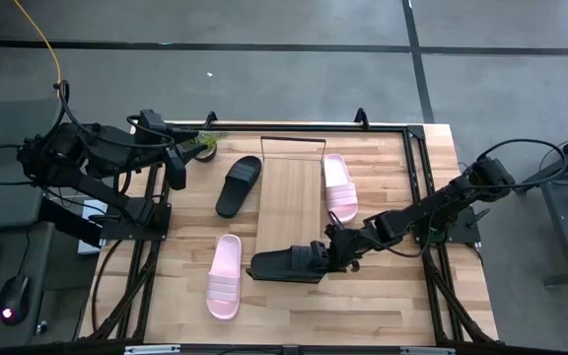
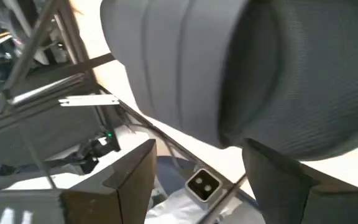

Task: Pick and place slides into the shelf
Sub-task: Put the black slide on the shelf

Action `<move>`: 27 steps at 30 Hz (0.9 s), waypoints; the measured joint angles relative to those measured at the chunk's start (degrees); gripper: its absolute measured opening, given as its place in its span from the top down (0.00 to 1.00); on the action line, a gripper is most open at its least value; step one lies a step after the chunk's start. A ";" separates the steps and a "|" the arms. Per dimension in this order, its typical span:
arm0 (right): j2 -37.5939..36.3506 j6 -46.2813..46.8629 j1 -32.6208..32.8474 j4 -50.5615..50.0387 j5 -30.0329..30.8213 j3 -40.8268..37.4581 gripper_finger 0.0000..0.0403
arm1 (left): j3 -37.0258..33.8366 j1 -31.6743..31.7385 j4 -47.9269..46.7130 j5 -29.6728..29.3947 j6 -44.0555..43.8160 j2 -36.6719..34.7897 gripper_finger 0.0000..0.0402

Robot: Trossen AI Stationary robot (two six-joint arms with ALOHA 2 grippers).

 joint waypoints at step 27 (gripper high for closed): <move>-20.83 -12.96 -8.72 -22.29 12.25 -0.02 0.43 | 0.00 0.00 -4.17 4.90 -4.16 0.00 0.57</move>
